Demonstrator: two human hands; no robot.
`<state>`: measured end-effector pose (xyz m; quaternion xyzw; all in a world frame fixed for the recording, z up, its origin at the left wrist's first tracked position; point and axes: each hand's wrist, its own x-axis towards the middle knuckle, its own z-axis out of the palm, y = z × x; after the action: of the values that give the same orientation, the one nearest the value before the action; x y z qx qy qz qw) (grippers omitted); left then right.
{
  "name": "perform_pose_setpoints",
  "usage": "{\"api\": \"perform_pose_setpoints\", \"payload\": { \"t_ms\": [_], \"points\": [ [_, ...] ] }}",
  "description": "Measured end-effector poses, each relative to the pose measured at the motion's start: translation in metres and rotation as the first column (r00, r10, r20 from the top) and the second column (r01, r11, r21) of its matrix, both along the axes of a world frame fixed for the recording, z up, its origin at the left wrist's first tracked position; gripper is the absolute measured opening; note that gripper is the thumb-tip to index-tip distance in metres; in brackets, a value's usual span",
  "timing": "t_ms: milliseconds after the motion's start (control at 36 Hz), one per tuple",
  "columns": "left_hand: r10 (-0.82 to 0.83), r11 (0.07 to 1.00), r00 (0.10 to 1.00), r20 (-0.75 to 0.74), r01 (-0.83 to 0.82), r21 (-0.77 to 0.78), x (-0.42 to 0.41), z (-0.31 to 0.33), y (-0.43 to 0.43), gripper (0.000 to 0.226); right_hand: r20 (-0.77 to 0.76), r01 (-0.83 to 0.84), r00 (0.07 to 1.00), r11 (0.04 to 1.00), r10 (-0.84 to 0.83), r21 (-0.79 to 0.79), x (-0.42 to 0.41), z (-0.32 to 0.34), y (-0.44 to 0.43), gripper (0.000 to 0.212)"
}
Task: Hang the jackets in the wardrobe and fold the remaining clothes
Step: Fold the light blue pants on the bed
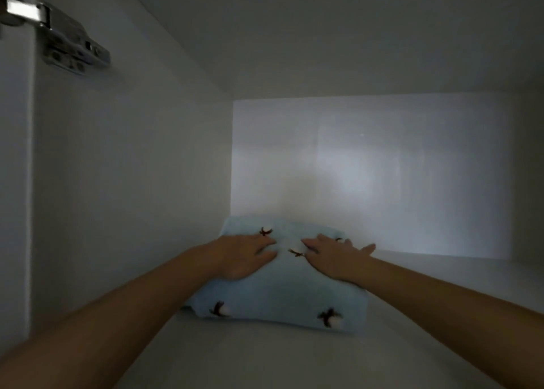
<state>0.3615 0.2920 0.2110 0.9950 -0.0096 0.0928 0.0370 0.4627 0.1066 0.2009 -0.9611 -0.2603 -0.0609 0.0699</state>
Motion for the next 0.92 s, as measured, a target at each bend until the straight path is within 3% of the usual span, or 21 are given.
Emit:
{"api": "perform_pose_setpoints", "payload": {
  "t_ms": [194, 361, 667, 917],
  "points": [
    [0.062, 0.997, 0.998, -0.015, -0.062, 0.043, 0.055, -0.004, 0.042, 0.053, 0.155, 0.135, 0.982, 0.969, -0.103, -0.208, 0.046, -0.003, 0.052, 0.07],
    [0.142, 0.987, 0.99, -0.028, -0.139, 0.083, 0.096, -0.01, 0.082, 0.053, 0.1, 0.104, 0.992, 0.96, -0.08, -0.261, 0.081, -0.002, 0.084, 0.076],
    [0.163, 0.986, 0.987, 0.015, -0.163, 0.033, 0.163, -0.02, 0.119, 0.053, -0.172, 0.108, 0.978, 0.993, -0.115, -0.05, 0.145, -0.005, 0.113, 0.075],
    [0.143, 0.989, 0.989, 0.028, -0.141, -0.053, 0.18, -0.027, 0.139, 0.058, -0.174, 0.078, 0.982, 0.995, -0.066, 0.062, 0.149, -0.009, 0.113, 0.066]
  ]
}}
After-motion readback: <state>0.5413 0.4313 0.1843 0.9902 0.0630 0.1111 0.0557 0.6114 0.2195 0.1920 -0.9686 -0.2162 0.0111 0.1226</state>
